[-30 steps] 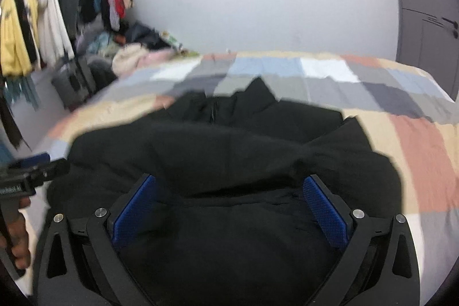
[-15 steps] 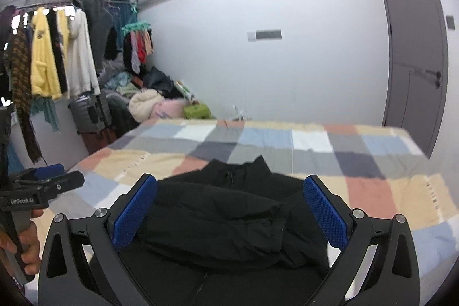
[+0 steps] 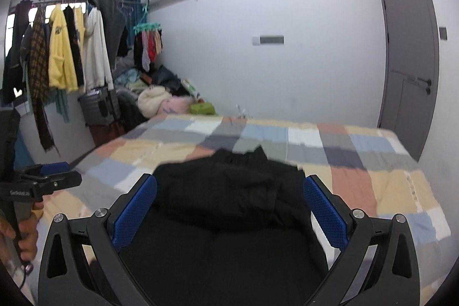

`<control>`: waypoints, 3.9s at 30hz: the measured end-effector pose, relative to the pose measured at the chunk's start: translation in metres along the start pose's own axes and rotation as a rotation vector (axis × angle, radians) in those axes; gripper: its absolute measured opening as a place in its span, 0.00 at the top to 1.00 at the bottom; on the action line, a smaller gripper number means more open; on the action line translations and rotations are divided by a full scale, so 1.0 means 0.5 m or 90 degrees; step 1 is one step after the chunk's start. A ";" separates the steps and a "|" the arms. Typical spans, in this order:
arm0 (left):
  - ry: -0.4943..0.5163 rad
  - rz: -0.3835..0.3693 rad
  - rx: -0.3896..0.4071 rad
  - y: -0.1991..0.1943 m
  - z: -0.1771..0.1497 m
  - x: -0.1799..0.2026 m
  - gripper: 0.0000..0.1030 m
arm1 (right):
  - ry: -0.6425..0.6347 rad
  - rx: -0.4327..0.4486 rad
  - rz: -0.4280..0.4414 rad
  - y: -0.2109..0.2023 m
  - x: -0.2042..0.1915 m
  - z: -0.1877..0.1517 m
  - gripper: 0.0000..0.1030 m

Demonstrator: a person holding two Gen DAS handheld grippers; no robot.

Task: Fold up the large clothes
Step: 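Reach both tools to the black jacket hem and grasp it, then lift the hem with both tools and fold it toward the collar, then lower the held hem onto the collar end with both tools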

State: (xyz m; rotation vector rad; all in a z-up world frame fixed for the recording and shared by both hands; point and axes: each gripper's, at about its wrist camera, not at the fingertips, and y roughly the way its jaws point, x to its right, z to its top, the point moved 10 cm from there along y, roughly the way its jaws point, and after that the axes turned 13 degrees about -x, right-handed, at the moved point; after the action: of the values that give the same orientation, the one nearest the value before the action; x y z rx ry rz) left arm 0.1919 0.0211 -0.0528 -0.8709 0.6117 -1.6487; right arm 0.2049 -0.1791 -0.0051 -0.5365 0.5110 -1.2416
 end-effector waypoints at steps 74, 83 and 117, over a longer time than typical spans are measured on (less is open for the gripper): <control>-0.263 -0.294 -0.765 0.422 -0.455 -0.334 0.02 | 0.250 -0.640 0.404 0.216 0.284 -0.635 0.01; -0.202 -0.310 -0.789 0.431 -0.440 -0.230 0.08 | 0.187 -0.672 0.441 0.213 0.250 -0.626 0.01; -0.301 -0.366 -0.270 -0.056 -0.281 -0.259 0.85 | 0.085 -0.248 0.378 -0.111 0.120 -0.317 0.93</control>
State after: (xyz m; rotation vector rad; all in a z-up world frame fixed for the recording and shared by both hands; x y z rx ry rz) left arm 0.0767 0.1467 -0.1441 -1.8166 0.3958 -1.7362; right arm 0.0790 -0.2665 -0.0963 -0.5727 0.9581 -0.6113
